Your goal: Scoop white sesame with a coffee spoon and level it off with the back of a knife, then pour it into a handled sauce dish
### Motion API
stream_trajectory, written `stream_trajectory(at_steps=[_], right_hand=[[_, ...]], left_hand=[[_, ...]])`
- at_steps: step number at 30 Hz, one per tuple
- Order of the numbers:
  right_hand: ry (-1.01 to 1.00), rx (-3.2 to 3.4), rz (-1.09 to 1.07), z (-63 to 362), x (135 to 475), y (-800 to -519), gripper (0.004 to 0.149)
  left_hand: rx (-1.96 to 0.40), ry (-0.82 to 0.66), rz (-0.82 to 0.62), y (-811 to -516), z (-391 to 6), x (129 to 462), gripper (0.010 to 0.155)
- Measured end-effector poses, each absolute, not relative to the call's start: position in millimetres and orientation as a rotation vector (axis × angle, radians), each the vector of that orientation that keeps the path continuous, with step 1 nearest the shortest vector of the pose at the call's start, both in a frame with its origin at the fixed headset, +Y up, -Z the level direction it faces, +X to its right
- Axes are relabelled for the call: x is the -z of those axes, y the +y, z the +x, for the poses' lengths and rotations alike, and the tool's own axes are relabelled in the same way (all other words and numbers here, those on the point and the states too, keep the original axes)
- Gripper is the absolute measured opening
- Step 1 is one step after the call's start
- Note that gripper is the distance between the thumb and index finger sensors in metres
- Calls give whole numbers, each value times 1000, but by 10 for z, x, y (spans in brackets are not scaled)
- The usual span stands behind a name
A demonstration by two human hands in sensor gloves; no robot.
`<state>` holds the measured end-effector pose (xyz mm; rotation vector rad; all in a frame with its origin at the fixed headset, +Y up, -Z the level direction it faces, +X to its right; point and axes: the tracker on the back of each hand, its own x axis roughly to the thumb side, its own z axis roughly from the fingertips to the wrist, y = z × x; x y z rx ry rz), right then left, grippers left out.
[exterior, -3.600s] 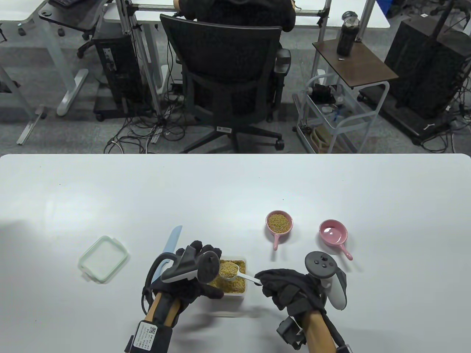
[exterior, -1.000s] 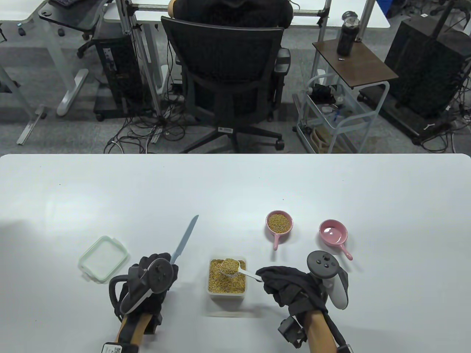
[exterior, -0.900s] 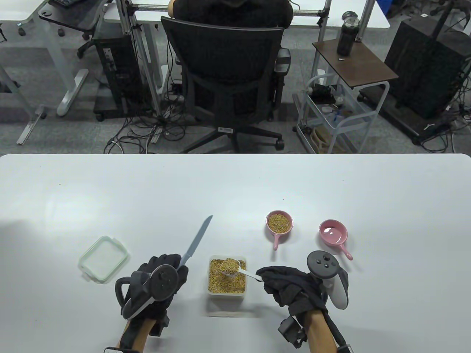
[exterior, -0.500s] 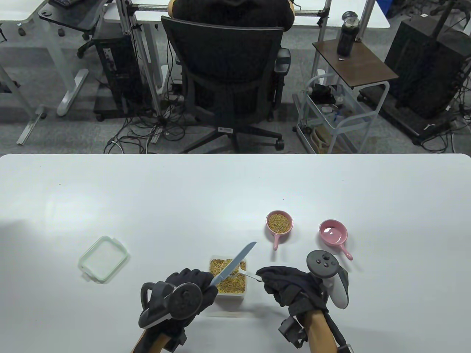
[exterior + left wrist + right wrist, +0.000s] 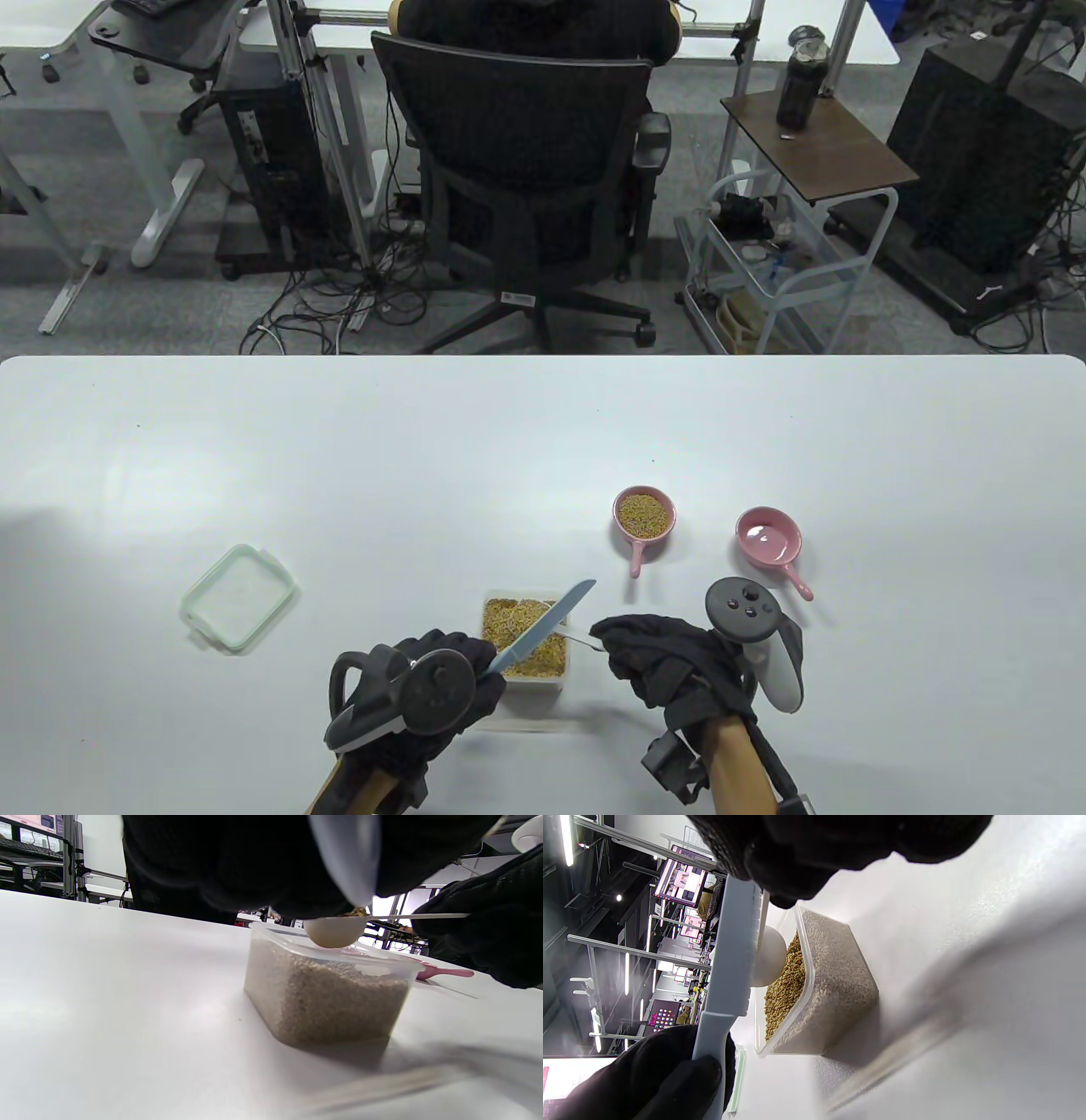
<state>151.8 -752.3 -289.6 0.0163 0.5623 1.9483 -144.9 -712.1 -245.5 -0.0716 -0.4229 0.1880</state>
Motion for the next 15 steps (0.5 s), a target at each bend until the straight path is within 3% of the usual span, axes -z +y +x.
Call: stream_trajectory(at_steps=[15], right_hand=[[568,-1952,23,1521,2885,-7515,38]], left_hand=[[-182,-342,-121,-7154,-1634,2553,45]])
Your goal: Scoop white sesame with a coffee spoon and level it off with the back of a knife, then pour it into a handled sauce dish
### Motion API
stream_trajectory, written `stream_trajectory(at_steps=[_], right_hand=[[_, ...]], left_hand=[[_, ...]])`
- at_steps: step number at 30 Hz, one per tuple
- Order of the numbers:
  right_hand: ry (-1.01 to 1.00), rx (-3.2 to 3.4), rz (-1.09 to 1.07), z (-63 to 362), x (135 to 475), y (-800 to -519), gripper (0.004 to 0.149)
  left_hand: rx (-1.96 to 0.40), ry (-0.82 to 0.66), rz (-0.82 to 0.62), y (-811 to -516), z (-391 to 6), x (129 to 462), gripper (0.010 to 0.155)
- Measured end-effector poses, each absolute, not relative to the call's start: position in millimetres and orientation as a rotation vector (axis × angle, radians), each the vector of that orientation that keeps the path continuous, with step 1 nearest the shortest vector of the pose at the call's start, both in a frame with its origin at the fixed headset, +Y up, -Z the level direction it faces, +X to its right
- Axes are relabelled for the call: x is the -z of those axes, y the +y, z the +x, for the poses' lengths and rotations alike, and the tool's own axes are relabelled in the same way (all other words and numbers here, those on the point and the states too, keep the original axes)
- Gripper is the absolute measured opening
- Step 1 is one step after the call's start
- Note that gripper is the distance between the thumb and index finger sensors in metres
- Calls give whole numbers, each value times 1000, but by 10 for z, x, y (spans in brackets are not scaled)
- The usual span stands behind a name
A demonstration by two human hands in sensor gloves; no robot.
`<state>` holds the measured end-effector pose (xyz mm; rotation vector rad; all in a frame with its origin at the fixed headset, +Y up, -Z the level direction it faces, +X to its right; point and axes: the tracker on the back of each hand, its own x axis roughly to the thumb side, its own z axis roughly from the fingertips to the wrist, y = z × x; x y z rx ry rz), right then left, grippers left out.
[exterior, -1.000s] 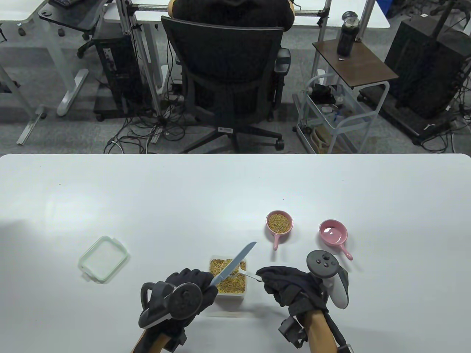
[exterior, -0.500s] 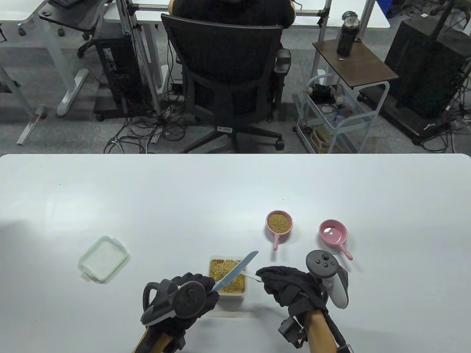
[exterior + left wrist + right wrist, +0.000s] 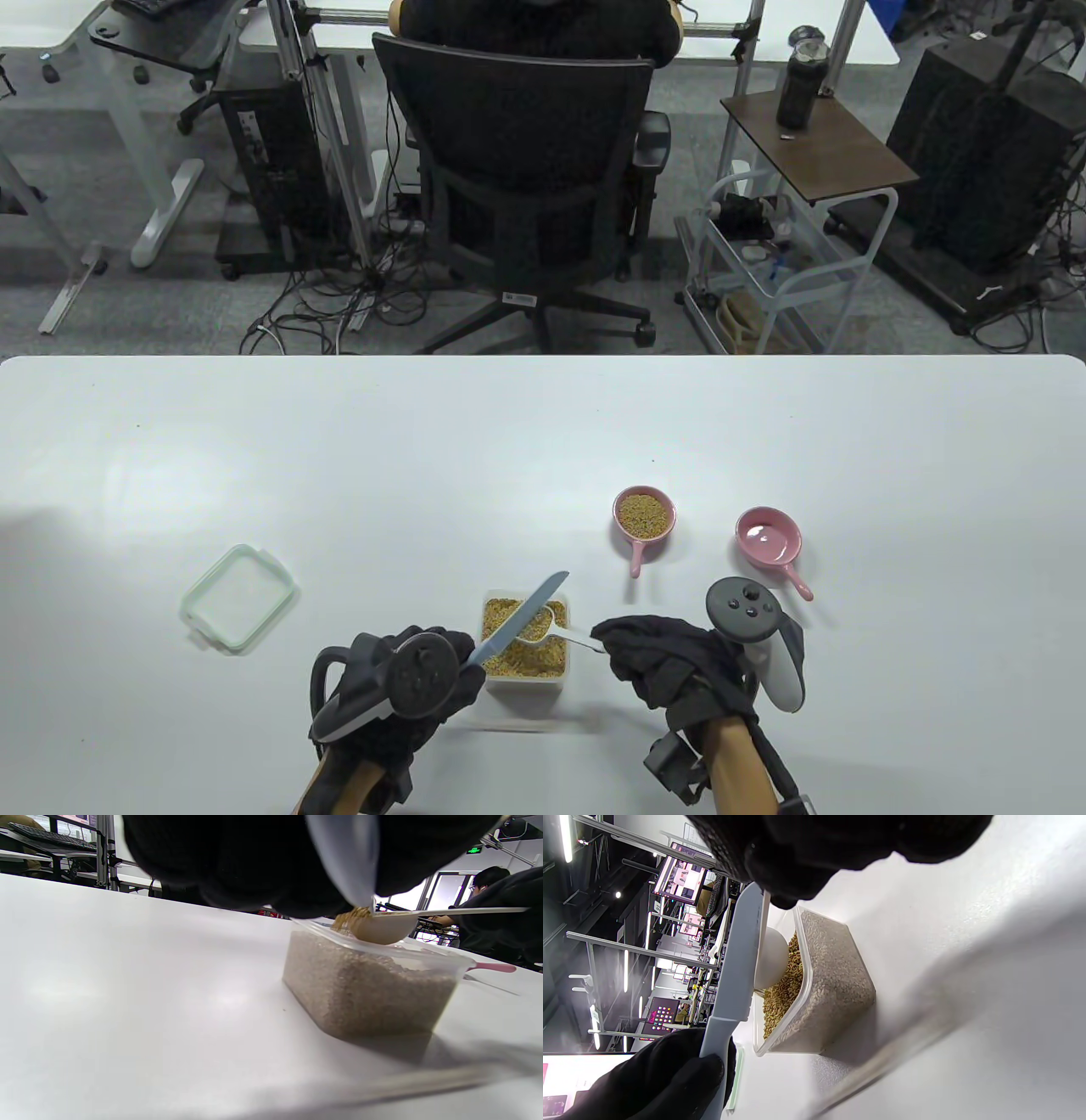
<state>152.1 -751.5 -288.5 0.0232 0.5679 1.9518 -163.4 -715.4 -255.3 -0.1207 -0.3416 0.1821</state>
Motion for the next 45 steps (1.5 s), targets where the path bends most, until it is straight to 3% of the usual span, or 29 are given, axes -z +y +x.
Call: stream_trajectory(at_steps=[19,22,28,32,37,45], right_hand=[[570,-1945,26,1527,2878,-7501,38],[570,-1945,26,1527,2878,-7501,38],[561,-1943,23,1533,2876,-7495,38],[566,-1944,21,1532,2874,-7498,38],[561,-1940,24,1540,2871,-7485,38],[561,-1942,25,1536,2869,-7482,38]], left_hand=[[-197,-244,-93,-7171,-1858,2637,45],[-132,-219,-163,-7220,-1867,2667,45],[-220,-223,-72,-7146,-1932,2644,45],[-119,-229,-181,-7244,-1903,2679,45],[-156,-151,-158,-7180,-2012,2678,45],[-151,48,-227,-7425,-2297,2826,46]])
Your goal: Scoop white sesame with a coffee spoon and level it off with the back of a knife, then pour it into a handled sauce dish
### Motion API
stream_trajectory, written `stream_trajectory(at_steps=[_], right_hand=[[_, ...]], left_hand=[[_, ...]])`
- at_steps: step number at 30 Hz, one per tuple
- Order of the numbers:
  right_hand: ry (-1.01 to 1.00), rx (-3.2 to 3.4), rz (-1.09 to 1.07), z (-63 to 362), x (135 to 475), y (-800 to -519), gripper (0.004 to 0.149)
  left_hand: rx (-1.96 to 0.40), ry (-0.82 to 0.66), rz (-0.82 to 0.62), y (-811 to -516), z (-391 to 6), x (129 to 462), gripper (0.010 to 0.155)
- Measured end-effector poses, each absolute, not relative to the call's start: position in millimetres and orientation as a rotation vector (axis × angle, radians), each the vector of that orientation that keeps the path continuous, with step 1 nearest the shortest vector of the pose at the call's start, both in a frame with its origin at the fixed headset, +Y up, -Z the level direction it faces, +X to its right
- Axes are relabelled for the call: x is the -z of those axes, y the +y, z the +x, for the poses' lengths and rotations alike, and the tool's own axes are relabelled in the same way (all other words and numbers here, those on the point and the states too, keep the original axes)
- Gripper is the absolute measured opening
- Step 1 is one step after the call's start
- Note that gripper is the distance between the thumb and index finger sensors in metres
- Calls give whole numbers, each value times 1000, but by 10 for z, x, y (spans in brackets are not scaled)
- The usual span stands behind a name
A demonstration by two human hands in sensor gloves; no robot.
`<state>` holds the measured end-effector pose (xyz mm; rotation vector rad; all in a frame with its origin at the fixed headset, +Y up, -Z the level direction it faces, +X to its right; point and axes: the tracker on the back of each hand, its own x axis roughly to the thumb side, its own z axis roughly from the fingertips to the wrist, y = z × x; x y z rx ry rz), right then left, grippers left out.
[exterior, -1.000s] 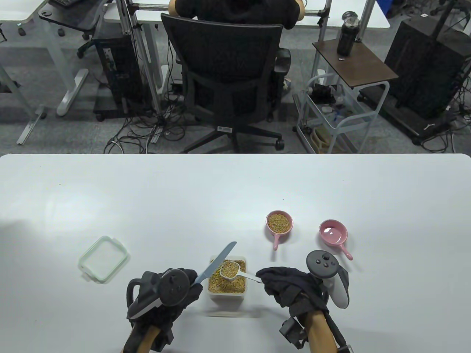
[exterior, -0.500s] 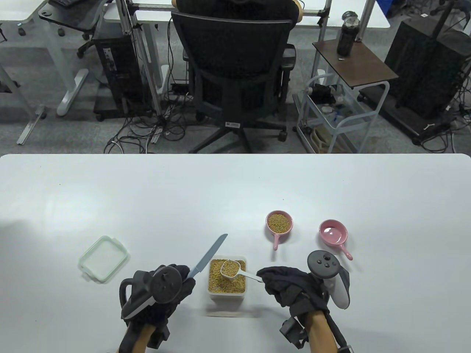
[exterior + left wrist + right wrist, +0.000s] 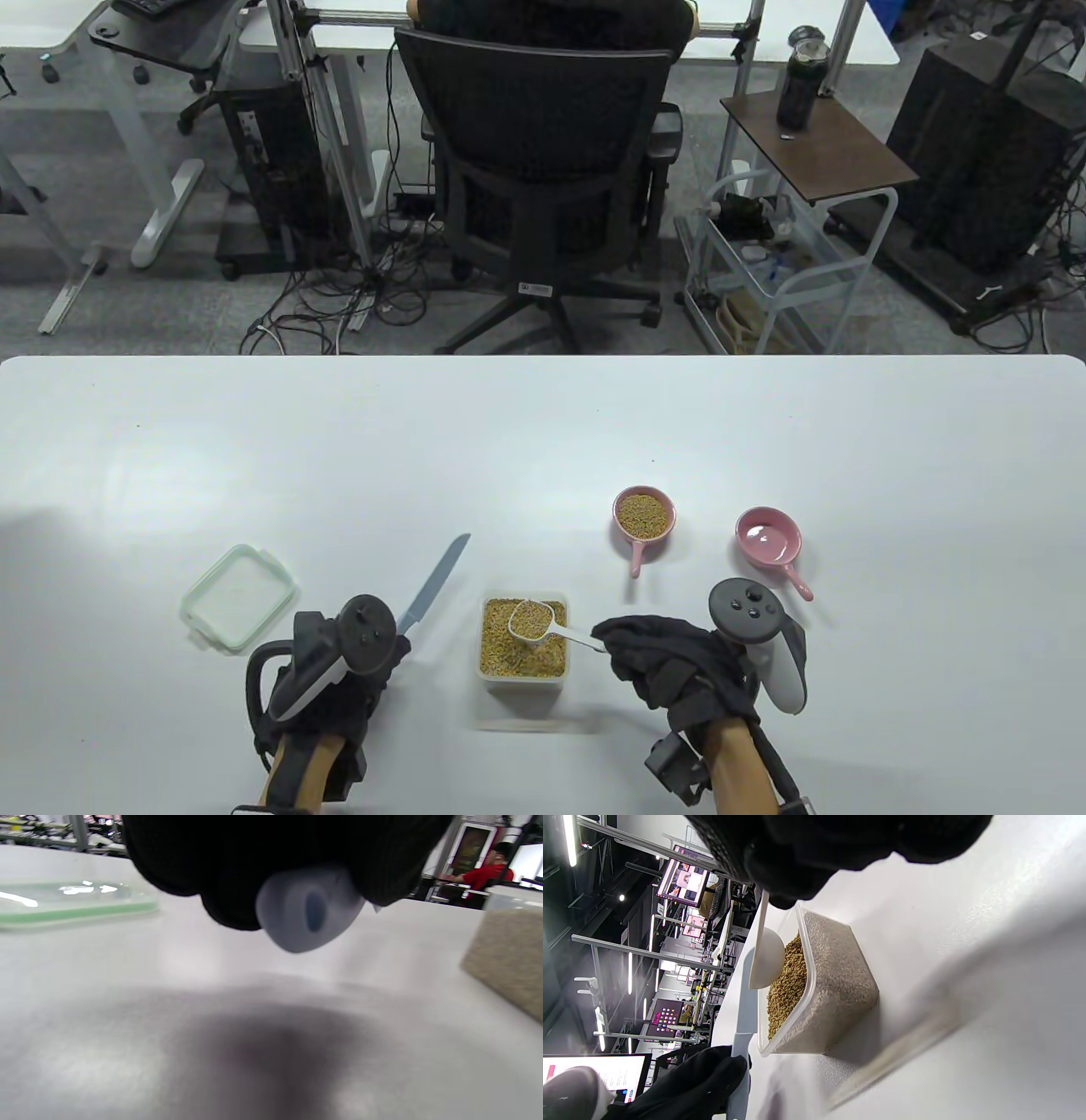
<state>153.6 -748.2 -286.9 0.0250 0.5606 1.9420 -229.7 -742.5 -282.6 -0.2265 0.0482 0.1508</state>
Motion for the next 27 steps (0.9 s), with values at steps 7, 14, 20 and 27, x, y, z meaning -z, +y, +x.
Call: stream_trajectory(at_steps=[7,14,20,27], right_hand=[[563,-1945,23,1533,2869,-7485,38],[566,-1951,23,1522,2869,-7488,38],[567,-1954,20,1519,2868,-7490,38],[567,-1954,19,1515,2870,-7489,38]], left_hand=[[-147,143,-261,-7557,-2420,2894,46],[-58,187,-231,-7591,-2444,2941,44],[72,221,-193,-7623,-2402,2962,43],[76,214,-179,-7596,-2388,2929,55]])
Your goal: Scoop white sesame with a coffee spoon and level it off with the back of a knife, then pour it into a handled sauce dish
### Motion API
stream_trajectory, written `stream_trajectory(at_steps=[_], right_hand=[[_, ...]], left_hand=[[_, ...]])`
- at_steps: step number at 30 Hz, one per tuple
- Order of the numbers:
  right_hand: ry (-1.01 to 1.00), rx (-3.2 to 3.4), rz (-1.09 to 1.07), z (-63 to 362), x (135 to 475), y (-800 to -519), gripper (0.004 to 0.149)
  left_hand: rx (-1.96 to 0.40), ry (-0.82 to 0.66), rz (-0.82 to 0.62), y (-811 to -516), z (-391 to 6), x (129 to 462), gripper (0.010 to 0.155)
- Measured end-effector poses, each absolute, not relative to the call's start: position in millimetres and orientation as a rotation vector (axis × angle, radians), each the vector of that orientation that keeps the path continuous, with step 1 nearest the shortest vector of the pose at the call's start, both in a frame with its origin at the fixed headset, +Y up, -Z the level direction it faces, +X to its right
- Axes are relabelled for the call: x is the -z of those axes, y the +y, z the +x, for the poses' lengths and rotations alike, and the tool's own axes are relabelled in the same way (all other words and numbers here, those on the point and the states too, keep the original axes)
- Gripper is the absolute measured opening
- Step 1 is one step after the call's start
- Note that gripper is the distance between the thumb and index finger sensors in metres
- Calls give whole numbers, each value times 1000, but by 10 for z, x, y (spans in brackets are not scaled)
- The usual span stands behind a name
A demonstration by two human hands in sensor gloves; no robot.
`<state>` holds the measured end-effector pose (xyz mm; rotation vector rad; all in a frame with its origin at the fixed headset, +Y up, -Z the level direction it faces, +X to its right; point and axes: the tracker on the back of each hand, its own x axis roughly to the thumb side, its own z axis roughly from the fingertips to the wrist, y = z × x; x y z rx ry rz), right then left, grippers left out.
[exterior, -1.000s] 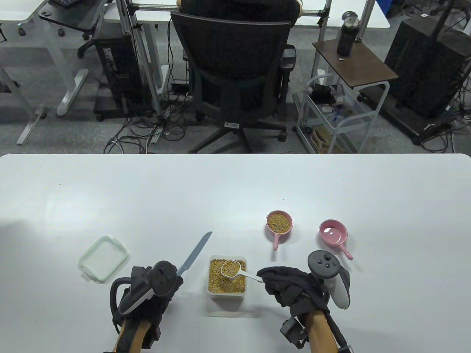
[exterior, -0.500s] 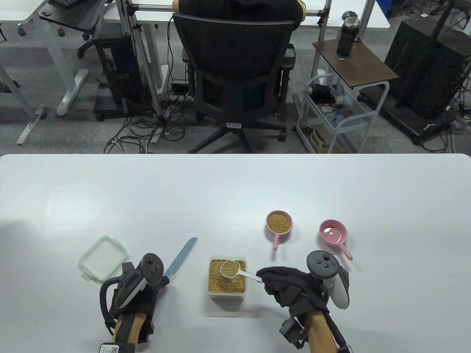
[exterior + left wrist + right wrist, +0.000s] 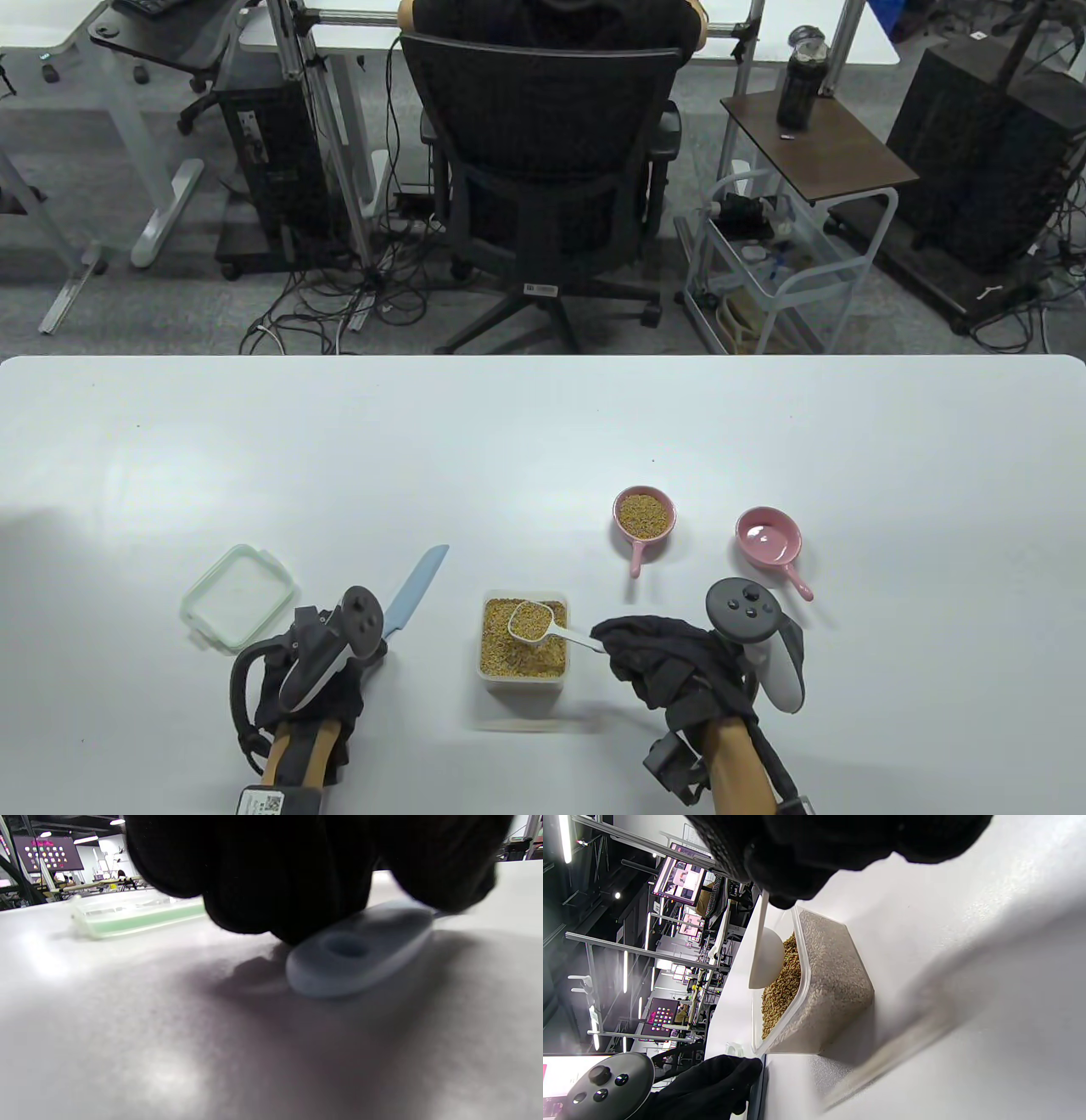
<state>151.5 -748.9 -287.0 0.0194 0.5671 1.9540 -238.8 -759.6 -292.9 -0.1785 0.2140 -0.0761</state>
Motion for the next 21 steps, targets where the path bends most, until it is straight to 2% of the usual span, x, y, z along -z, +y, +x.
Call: stream_trajectory(at_steps=[4,7,10,21], right_hand=[[563,-1944,28,1514,2870,-7488,38],[557,-1943,24,1520,2871,-7488,38],[555,-1929,32,1522,2871,-7490,38],[541,-1937,47,1507,2847,-7461,38]], left_hand=[[41,163,-14,-7441,-2308,2833,67],[-29,57,86,-7318,-2278,2756,76],[-61,39,205,-7235,-2272,2668,81],[-13,-15,48,-7447,-2238,2738,87]])
